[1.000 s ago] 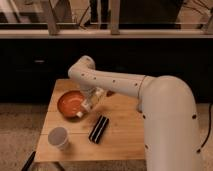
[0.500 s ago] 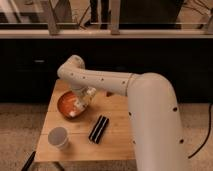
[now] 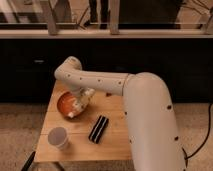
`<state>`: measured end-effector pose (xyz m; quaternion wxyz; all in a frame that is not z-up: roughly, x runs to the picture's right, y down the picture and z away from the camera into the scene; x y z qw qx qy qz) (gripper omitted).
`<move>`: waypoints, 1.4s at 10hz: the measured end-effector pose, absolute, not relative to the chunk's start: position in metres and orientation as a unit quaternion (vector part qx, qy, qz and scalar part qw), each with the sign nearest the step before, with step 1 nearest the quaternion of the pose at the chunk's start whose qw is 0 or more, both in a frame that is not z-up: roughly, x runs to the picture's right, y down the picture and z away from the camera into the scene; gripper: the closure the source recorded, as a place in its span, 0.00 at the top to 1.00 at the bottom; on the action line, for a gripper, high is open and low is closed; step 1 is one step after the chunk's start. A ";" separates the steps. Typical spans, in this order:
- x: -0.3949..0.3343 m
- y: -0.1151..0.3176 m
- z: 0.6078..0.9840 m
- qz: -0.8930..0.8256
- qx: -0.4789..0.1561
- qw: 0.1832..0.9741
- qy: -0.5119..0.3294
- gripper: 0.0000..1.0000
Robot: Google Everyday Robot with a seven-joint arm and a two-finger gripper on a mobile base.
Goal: Place the bottle in the ceramic bowl
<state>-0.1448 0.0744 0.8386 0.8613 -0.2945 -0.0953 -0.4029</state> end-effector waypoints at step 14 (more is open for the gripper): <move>-0.172 0.091 0.847 -0.412 -0.294 0.857 -0.097 0.24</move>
